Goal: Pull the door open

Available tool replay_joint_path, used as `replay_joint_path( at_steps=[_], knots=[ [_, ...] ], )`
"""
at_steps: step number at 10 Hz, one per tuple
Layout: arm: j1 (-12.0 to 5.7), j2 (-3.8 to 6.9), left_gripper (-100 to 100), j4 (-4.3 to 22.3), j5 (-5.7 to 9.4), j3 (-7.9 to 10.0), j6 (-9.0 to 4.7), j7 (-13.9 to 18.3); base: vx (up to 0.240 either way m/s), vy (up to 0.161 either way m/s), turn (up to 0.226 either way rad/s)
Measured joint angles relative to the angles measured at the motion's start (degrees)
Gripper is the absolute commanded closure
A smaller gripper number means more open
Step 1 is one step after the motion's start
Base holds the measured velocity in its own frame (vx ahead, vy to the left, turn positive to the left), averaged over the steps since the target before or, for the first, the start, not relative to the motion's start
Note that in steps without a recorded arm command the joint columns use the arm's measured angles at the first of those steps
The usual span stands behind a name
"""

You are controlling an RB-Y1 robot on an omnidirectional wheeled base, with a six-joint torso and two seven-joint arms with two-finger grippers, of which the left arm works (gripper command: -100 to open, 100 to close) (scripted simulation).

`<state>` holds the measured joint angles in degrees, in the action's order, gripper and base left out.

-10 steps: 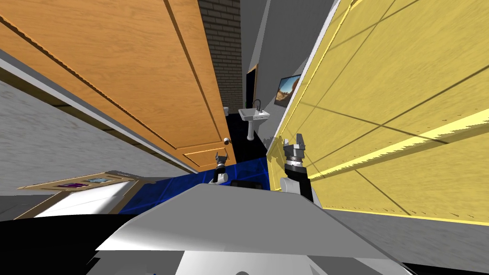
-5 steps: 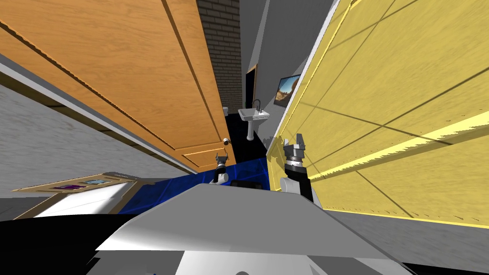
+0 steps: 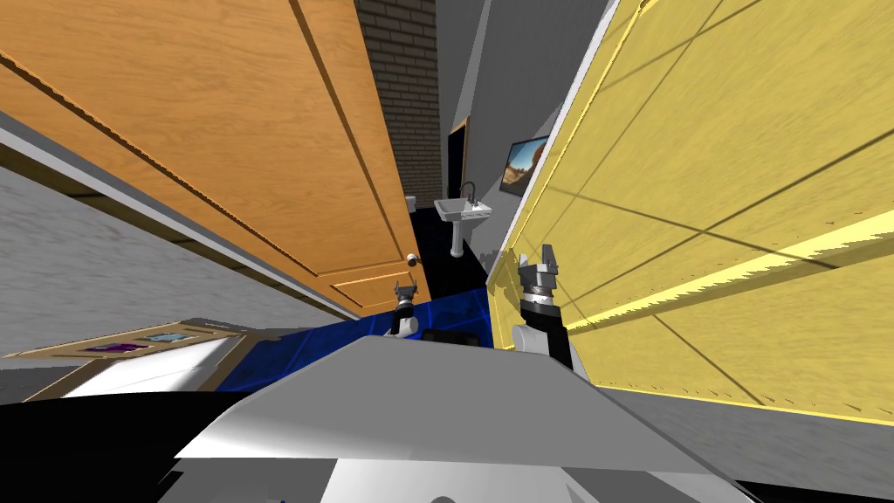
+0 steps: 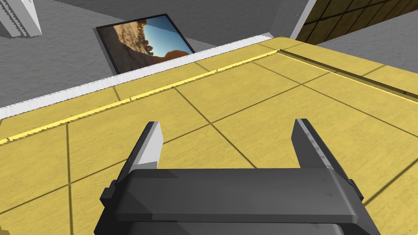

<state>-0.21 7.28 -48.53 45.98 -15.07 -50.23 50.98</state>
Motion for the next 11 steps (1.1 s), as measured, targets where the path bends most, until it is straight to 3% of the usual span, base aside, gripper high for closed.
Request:
replay_joint_path(
  at_steps=[8,9,11],
  knots=[
    [-0.12,0.10,-100,0.1,3.58,-2.07,-0.46,9.8,0.024,-0.009,-0.022],
    [-0.12,0.10,-100,0.1,3.61,-2.09,-0.47,10.0,-0.058,0.030,0.151],
    [-1.00,1.81,-100,1.4,3.78,-2.50,-0.47,12.1,-0.056,0.026,0.080]
  ],
)
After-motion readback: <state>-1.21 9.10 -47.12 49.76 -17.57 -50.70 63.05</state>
